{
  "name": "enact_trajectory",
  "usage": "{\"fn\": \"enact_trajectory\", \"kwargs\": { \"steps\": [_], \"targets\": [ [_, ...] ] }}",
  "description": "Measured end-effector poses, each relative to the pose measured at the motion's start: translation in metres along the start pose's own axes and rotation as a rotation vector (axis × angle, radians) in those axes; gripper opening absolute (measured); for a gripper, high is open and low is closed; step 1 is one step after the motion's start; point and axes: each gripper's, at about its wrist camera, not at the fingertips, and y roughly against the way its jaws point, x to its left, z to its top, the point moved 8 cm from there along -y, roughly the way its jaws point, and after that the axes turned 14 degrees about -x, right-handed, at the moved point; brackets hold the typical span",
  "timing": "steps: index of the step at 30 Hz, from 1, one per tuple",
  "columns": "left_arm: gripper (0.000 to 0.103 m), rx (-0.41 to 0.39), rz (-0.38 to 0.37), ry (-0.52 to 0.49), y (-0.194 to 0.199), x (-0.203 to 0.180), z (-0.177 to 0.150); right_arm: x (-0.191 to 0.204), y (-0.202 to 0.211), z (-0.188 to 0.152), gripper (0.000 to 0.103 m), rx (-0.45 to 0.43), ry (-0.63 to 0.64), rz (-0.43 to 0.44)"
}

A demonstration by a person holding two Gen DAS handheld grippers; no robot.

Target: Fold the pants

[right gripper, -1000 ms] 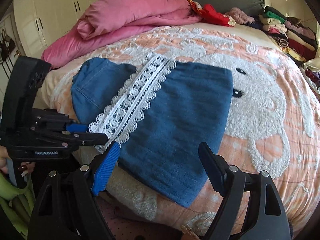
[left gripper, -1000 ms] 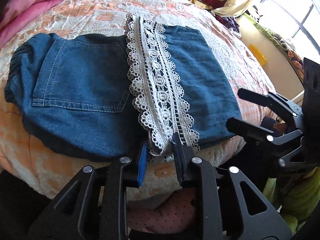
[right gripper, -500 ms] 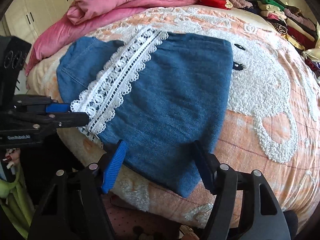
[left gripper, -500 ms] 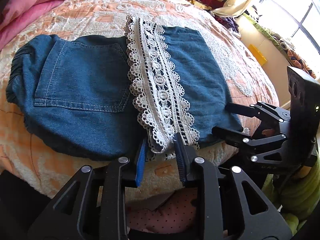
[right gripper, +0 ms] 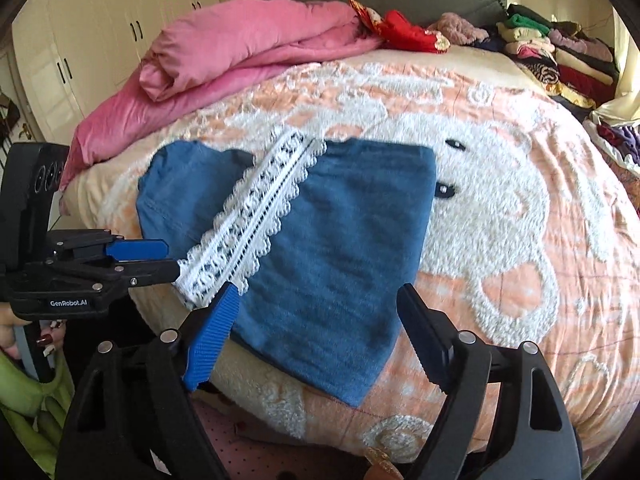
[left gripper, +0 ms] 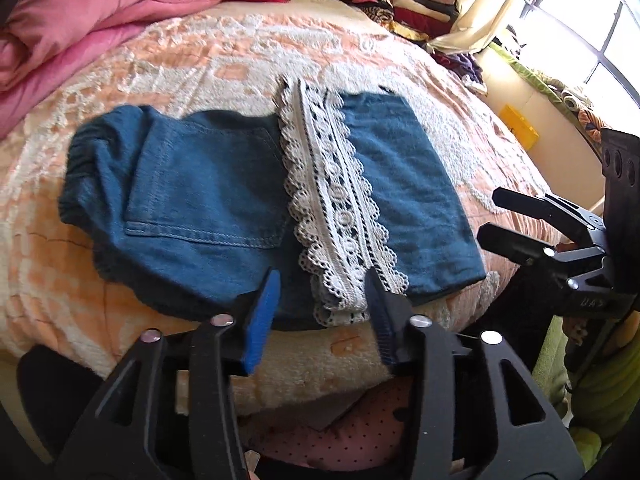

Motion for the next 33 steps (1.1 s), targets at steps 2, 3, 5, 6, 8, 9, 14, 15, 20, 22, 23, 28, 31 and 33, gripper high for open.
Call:
{"fn": "enact_trajectory", "kwargs": {
  "steps": [2,3,5,6,8,9,14,15,20,22,23,28,31,33],
  "targets": [
    [0.054,-0.018,0.007,-0.006,0.005,0.003,0.003,0.001,0.001,0.007,0.08,-0.011,0.004,-0.006],
    [0.057,-0.028,0.011,-0.005,0.009,0.005,0.005,0.002,0.002,0.01,0.08,-0.017,0.005,-0.004],
    [0.062,-0.043,0.019,-0.007,0.012,0.008,0.008,0.003,0.004,0.016,0.098,-0.023,0.007,-0.007],
    [0.067,-0.051,0.025,-0.007,0.014,0.009,0.01,0.003,0.004,0.021,0.098,-0.03,0.008,-0.016],
    [0.071,-0.066,0.038,-0.007,0.018,0.013,0.013,0.005,0.005,0.031,0.098,-0.048,0.011,-0.023],
    [0.074,-0.072,0.044,-0.008,0.019,0.015,0.014,0.005,0.005,0.034,0.098,-0.051,0.013,-0.02],
    [0.082,-0.091,0.07,0.014,0.024,0.03,0.016,0.012,0.001,0.052,0.098,-0.064,0.049,-0.026],
    [0.084,-0.092,0.072,0.02,0.025,0.033,0.016,0.014,-0.001,0.057,0.098,-0.068,0.057,-0.024],
    [0.086,-0.097,0.088,0.052,0.029,0.047,0.016,0.029,-0.01,0.073,0.098,-0.074,0.08,0.006],
    [0.086,-0.102,0.091,0.068,0.031,0.053,0.015,0.035,-0.015,0.078,0.098,-0.072,0.084,0.02],
    [0.086,-0.104,0.094,0.075,0.033,0.056,0.015,0.037,-0.018,0.081,0.098,-0.07,0.087,0.025],
    [0.086,-0.107,0.107,0.128,0.037,0.077,0.012,0.058,-0.035,0.098,0.098,-0.064,0.119,0.067],
    [0.092,-0.103,0.117,0.159,0.038,0.088,0.009,0.068,-0.045,0.104,0.098,-0.054,0.124,0.092],
    [0.092,-0.105,0.118,0.174,0.039,0.094,0.009,0.075,-0.053,0.109,0.098,-0.045,0.134,0.106]
  ]
}}
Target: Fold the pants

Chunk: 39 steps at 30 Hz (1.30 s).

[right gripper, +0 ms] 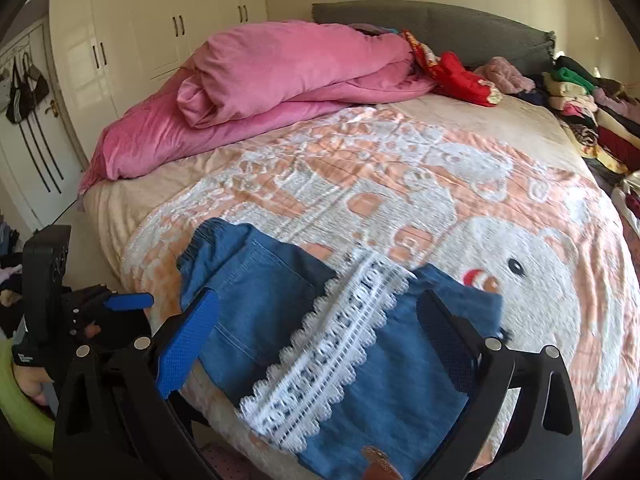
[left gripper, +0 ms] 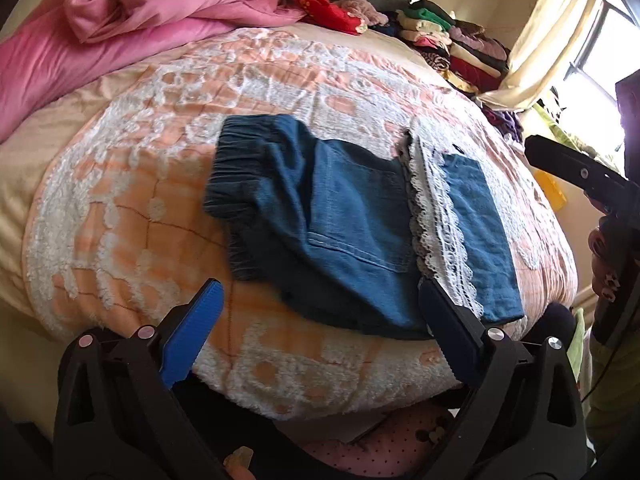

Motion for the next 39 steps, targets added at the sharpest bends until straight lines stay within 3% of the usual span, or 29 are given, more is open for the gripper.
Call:
{"fn": "enact_trajectory", "kwargs": {
  "steps": [6,10,12,15,23,27,35,36,37,38,39],
  "targets": [
    [0.092,0.009,0.0,0.06,-0.003,0.018,-0.003,0.018,-0.028,0.009,0.098,0.031,0.033,0.045],
    [0.091,0.038,-0.043,0.112,-0.01,0.021,-0.012,0.034,-0.052,0.012,0.098,0.071,0.049,0.108],
    [0.075,0.051,-0.087,0.159,-0.013,0.02,-0.015,0.045,-0.067,0.013,0.098,0.102,0.066,0.147],
    [0.067,0.06,-0.147,0.231,-0.017,0.016,-0.018,0.059,-0.085,0.014,0.098,0.145,0.097,0.194],
    [0.066,0.068,-0.162,0.296,-0.032,0.018,-0.017,0.091,-0.131,0.001,0.098,0.268,0.189,0.288],
    [0.071,0.071,-0.159,0.34,-0.041,0.02,-0.017,0.103,-0.149,-0.001,0.098,0.303,0.204,0.315],
    [0.071,0.048,-0.175,0.39,-0.047,0.023,-0.014,0.112,-0.189,-0.02,0.097,0.412,0.16,0.345],
    [0.071,0.043,-0.175,0.389,-0.047,0.022,-0.014,0.113,-0.192,-0.024,0.093,0.429,0.154,0.355],
    [0.071,0.038,-0.173,0.385,-0.047,0.022,-0.013,0.115,-0.193,-0.028,0.073,0.437,0.15,0.371],
    [0.071,0.035,-0.173,0.382,-0.047,0.021,-0.013,0.116,-0.192,-0.029,0.058,0.443,0.142,0.391],
    [0.071,0.03,-0.174,0.383,-0.045,0.02,-0.012,0.117,-0.189,-0.03,0.058,0.441,0.116,0.417]
  ]
}}
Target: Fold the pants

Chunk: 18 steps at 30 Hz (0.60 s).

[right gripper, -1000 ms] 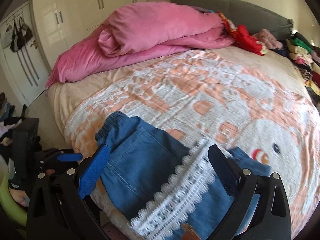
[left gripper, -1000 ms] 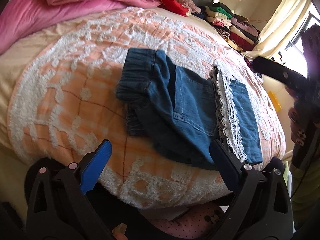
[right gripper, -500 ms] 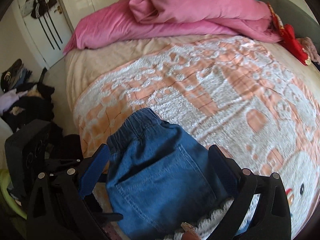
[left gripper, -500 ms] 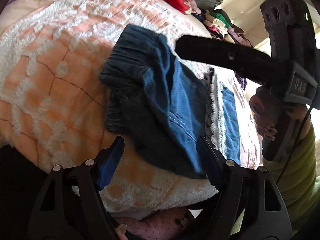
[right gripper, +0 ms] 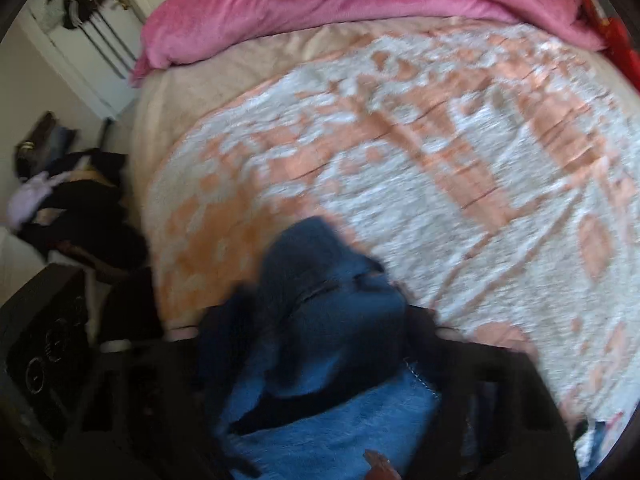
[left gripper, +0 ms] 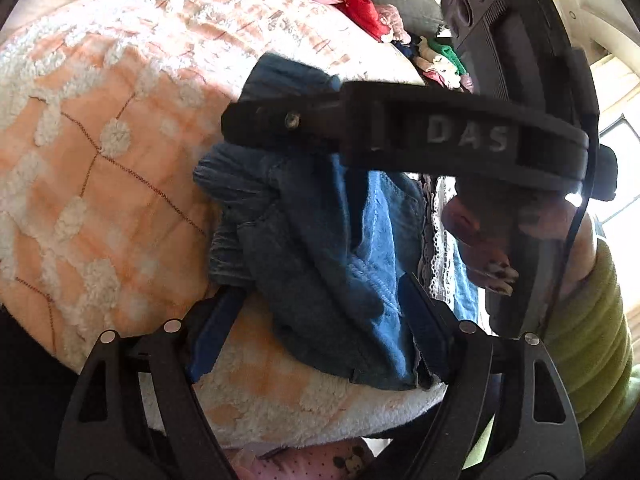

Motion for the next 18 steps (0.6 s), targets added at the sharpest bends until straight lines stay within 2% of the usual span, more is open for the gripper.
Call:
{"fn": "enact_trajectory", "kwargs": {
  "steps": [2,4,10,16,18],
  "targets": [
    [0.071,-0.012,-0.015,0.0,0.003,-0.004,0.002,0.0,0.01,0.0,0.049,-0.03,-0.017,0.012],
    [0.071,-0.029,-0.031,-0.002,0.008,-0.011,0.005,-0.002,0.028,-0.001,0.046,-0.073,-0.045,0.036],
    [0.071,-0.042,-0.074,-0.058,0.013,-0.037,0.008,-0.018,0.094,-0.005,0.044,-0.207,-0.131,0.102],
    [0.071,-0.011,-0.111,-0.144,0.006,-0.075,0.003,-0.04,0.141,-0.023,0.044,-0.278,-0.162,0.09],
    [0.056,-0.002,-0.122,-0.159,0.0,-0.088,0.003,-0.048,0.153,-0.028,0.044,-0.298,-0.185,0.085]
  ]
}}
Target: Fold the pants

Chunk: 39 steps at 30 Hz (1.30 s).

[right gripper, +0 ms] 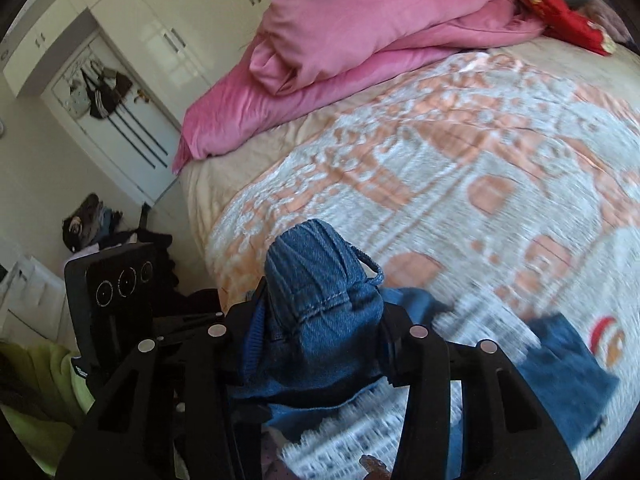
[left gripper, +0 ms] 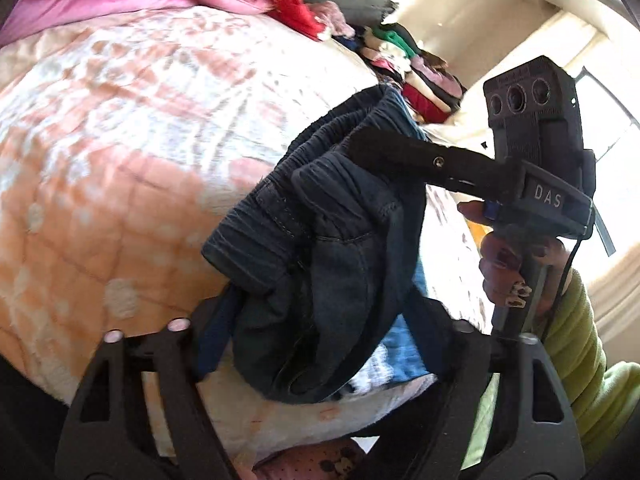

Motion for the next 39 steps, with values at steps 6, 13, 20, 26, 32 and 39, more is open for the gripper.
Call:
{"fn": "enact_trajectory", "kwargs": {
  "steps": [6,13,20,26,32,39],
  "targets": [
    [0.053,0.008,-0.096,-0.065,-0.019,-0.048,0.001,-0.03,0.053,-0.005,0.063,-0.113,-0.048,-0.026],
    [0.053,0.088,-0.257,-0.172,-0.018,-0.098,-0.031,-0.102,0.121,-0.05,0.084,-0.207,-0.231,-0.232],
    [0.036,0.031,-0.06,-0.266,-0.021,-0.061,-0.015,-0.116,0.14,-0.093,0.087,-0.218,-0.329,-0.296],
    [0.029,0.12,-0.019,-0.292,-0.049,-0.056,-0.043,-0.111,0.11,-0.096,0.096,-0.175,-0.352,-0.3],
    [0.029,0.154,0.013,-0.337,-0.053,-0.059,-0.062,-0.083,0.087,-0.086,0.031,-0.169,-0.3,-0.209],
    [0.033,0.162,0.001,-0.345,-0.051,-0.066,-0.065,-0.111,0.102,-0.103,0.039,-0.152,-0.335,-0.354]
  ]
}}
